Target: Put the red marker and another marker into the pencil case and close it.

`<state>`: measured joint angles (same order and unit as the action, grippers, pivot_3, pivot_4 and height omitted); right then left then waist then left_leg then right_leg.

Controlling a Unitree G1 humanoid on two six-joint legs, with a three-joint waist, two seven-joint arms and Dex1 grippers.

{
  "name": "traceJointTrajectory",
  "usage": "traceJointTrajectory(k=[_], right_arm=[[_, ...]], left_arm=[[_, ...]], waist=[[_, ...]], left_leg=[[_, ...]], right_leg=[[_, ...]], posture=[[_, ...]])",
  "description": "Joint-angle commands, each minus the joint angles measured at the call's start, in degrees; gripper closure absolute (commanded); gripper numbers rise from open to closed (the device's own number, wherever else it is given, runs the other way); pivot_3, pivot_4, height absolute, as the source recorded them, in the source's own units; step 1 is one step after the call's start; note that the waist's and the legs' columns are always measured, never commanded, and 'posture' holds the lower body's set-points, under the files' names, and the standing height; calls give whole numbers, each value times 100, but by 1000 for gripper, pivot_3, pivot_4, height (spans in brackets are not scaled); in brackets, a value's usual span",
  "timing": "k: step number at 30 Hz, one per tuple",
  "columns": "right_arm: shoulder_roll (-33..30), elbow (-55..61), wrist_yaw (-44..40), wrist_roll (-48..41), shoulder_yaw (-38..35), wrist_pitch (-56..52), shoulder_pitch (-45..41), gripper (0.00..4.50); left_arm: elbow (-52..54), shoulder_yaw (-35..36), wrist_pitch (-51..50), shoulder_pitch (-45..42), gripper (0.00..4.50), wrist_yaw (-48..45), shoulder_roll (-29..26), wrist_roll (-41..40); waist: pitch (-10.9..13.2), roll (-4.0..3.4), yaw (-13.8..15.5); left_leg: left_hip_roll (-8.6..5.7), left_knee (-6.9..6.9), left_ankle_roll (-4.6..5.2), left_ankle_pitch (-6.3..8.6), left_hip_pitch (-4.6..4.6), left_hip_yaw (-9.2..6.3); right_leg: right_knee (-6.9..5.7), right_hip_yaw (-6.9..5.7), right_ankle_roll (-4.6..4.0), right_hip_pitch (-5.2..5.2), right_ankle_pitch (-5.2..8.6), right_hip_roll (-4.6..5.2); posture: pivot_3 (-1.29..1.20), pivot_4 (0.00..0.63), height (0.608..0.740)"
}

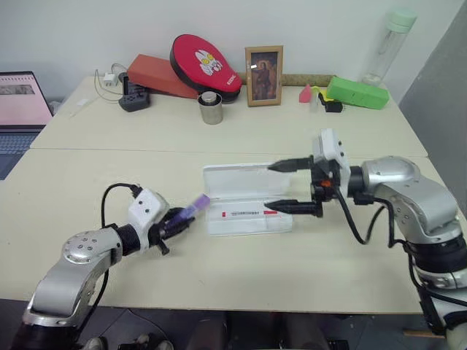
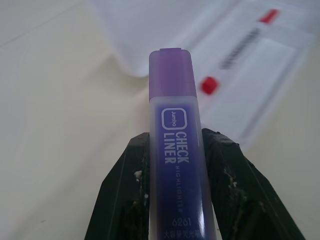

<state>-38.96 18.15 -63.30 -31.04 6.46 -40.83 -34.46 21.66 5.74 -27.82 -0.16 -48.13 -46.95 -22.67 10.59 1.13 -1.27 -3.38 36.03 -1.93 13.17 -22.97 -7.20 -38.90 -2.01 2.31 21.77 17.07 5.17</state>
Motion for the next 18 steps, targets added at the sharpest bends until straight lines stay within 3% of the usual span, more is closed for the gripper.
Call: traceJointTrajectory(k=[1,8,18], right_arm=[[-196,350,52,-66,-207,56,103,0],[-317,692,510,-6,-381,-1,489,0],[-469,1565,1149,-211,-884,-284,1323,0]], left_arm=[[240,-181,149,-417,3296,-613,-277,-139],[-522,-1730,402,-2146,3296,-1477,-202,752],[-1386,-2749,308,-3203,3296,-2460,-182,1340]], waist=[[1,-2,-2],[2,0,-18],[3,3,-40]], left_leg=[[0,0,0,0,0,0],[-5,2,1,0,2,10],[0,4,2,-1,2,12]], right_leg=[[-1,-1,0,0,0,-1],[-6,-13,3,-4,0,-23],[-9,-18,6,-4,0,-32]], posture=[[0,150,740],[0,150,740],[0,150,740]])
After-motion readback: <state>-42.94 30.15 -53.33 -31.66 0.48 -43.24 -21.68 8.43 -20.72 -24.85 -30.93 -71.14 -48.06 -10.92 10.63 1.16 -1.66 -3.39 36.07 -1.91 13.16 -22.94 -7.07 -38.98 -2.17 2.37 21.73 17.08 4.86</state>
